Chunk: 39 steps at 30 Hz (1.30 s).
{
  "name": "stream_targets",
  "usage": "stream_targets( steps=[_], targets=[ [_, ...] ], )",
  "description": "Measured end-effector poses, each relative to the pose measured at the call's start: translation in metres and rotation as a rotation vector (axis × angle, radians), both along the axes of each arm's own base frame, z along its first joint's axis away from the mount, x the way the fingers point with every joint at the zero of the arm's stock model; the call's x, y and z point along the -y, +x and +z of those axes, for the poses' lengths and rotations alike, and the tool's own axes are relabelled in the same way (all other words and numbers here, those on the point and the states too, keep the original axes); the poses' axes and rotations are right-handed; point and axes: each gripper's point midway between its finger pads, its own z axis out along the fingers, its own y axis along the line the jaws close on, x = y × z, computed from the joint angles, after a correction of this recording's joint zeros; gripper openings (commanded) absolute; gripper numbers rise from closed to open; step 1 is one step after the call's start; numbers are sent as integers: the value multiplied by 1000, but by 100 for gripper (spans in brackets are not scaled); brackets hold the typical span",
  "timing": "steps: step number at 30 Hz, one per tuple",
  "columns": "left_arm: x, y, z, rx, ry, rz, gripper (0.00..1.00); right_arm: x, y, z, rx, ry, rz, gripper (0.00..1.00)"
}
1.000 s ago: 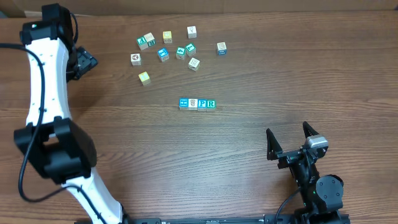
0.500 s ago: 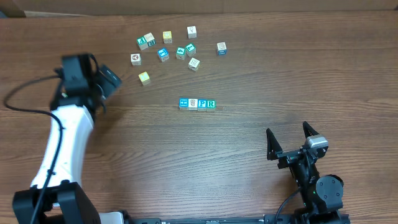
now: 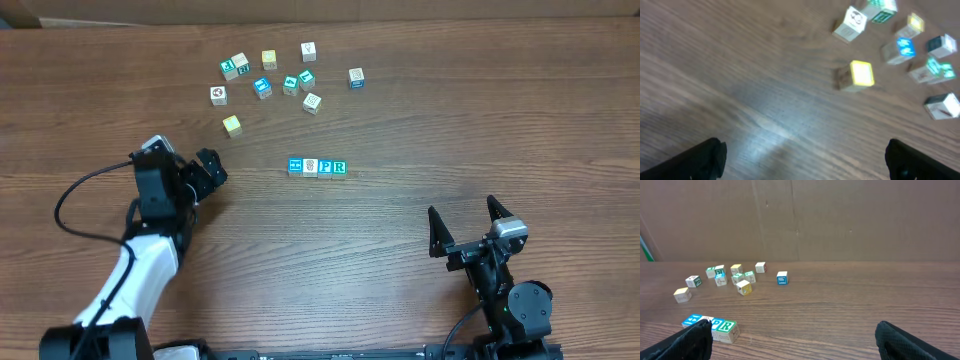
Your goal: Form a horizontal line
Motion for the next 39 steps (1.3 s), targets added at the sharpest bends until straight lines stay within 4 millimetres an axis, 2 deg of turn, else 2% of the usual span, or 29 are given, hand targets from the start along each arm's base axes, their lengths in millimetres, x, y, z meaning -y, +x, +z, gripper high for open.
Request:
stream_targets(
  steps=[5,10,16,24,30,36,39],
  targets=[
    [3,-11,12,102,72,-59,100,0,0,0,0,0,0,100],
    [6,-30,7,109,146,-122,100,0,0,0,1,1,0,100],
    [9,-43,6,125,177,-160,100,0,0,0,0,0,0,100],
    [15,-71,-15,117,179,-187,100,0,0,0,0,0,1,100],
    [17,-91,-23,156,186,-184,100,0,0,0,0,0,1,100],
    [17,-95,-5,242,220,-187,100,0,0,0,0,0,0,100],
    [18,-101,-3,244,235,-196,100,0,0,0,0,0,1,100]
  ],
)
